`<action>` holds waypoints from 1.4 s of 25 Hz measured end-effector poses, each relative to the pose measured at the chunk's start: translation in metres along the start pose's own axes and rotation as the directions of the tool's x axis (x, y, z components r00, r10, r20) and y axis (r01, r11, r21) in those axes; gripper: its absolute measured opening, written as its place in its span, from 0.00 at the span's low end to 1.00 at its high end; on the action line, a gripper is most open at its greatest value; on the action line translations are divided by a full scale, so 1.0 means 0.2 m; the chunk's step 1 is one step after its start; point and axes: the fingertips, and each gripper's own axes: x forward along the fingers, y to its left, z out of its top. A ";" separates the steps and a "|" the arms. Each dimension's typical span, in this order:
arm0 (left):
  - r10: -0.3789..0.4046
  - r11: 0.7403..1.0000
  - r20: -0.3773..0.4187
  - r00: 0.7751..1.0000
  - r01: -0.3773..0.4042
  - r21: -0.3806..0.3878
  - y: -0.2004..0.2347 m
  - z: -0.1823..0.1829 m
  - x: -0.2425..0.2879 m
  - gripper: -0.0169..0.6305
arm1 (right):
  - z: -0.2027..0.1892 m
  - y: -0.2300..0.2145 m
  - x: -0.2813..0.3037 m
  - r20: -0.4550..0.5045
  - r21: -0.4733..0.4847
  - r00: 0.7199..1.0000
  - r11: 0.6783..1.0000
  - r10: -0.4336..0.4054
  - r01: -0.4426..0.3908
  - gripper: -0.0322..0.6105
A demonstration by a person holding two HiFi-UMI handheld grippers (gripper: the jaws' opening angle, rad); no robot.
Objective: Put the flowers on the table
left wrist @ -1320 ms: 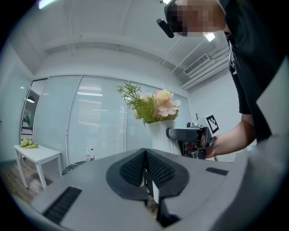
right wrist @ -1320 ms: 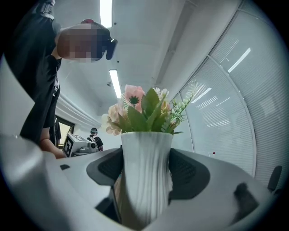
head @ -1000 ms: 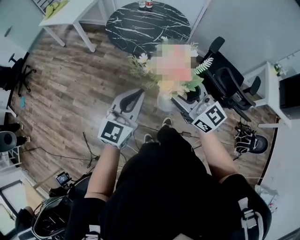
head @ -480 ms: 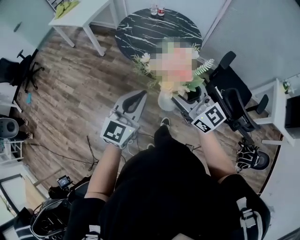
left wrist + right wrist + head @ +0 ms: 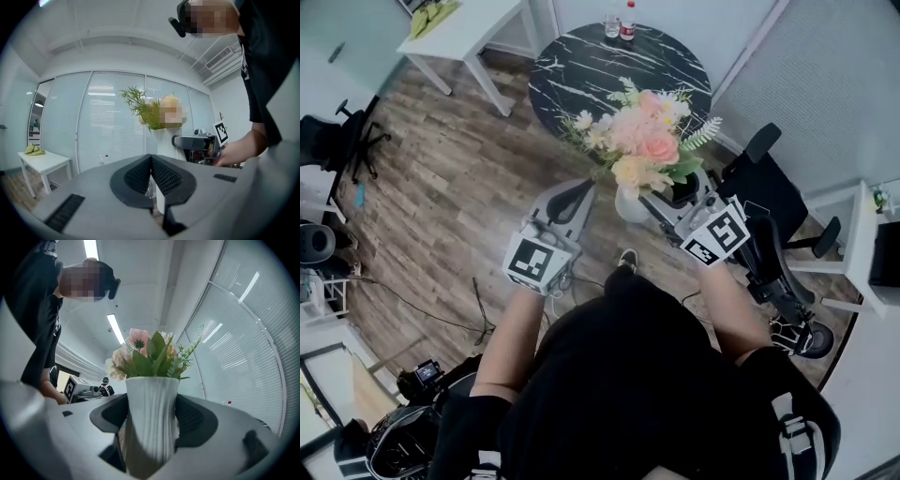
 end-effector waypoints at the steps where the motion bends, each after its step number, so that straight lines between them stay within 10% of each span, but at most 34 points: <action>1: 0.004 1.000 -0.001 1.000 -0.004 -0.002 0.01 0.00 0.02 0.05 | 0.00 -0.02 0.00 0.000 0.000 1.000 1.000 0.002 -0.002 0.55; 21: 0.025 1.000 -0.014 1.000 -0.025 -0.013 0.31 0.00 0.66 0.05 | -0.05 -0.70 0.18 -0.009 0.022 1.000 1.000 0.014 -0.014 0.55; 35: -0.172 0.985 -0.014 0.985 0.171 -0.033 0.98 -0.03 1.07 0.05 | -0.11 -1.13 0.71 -0.029 0.010 0.986 0.986 -0.166 0.166 0.55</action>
